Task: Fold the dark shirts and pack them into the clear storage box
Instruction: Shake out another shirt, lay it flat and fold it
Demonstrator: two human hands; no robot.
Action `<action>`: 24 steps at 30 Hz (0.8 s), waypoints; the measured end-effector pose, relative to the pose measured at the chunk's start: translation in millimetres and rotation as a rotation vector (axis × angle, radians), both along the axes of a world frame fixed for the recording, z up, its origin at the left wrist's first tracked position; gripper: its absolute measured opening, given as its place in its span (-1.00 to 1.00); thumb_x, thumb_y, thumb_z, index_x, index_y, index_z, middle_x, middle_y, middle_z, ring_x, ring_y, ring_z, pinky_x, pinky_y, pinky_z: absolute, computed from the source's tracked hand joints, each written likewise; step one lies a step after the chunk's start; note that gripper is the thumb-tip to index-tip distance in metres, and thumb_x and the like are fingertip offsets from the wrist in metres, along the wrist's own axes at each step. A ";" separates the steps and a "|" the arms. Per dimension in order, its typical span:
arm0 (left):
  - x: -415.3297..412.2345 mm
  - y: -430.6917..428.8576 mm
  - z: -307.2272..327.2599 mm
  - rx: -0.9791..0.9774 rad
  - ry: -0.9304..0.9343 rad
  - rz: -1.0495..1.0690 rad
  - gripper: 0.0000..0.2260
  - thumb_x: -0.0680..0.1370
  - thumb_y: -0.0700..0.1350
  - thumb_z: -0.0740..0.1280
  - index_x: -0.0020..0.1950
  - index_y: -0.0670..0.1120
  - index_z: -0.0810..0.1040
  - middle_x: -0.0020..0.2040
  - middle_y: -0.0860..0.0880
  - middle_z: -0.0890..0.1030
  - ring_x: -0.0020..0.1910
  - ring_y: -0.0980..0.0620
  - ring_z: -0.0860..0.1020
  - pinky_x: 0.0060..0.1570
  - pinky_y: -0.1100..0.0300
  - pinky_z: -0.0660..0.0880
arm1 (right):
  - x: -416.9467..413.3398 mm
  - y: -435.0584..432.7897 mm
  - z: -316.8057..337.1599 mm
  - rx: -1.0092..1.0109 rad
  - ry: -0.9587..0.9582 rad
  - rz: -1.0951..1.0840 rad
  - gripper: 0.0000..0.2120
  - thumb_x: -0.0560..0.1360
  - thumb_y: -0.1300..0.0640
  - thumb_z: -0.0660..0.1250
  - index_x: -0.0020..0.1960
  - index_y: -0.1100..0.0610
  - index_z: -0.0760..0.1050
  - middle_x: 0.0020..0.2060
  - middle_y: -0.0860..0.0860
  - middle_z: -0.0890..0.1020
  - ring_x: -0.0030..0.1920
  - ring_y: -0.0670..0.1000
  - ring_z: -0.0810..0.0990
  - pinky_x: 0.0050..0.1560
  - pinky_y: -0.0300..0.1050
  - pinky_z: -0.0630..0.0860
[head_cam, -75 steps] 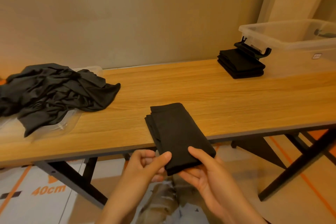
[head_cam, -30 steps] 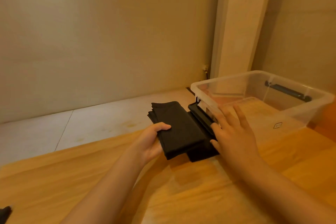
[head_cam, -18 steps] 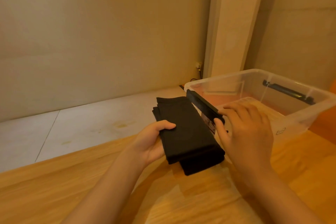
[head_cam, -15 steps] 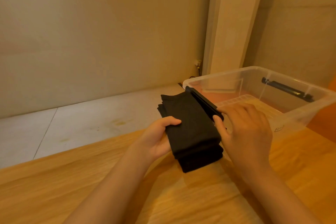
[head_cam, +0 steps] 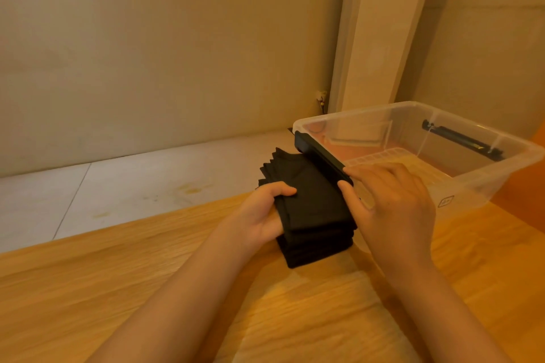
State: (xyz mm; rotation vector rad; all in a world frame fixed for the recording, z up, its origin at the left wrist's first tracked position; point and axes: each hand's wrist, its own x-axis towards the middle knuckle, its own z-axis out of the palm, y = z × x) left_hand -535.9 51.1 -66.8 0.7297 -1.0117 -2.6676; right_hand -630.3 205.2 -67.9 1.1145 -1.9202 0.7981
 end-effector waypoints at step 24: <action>-3.0 1.0 -11.8 -0.009 -0.039 0.035 -0.80 0.55 -0.30 0.22 0.15 -0.23 0.49 -0.06 -0.26 0.67 -0.02 -0.20 0.62 -0.01 -0.06 0.56 | -2.5 0.4 -2.1 -0.018 -0.033 0.040 -0.77 0.46 0.07 0.44 0.08 0.14 0.63 -0.06 0.08 0.67 -0.01 0.11 0.61 -0.14 0.05 0.56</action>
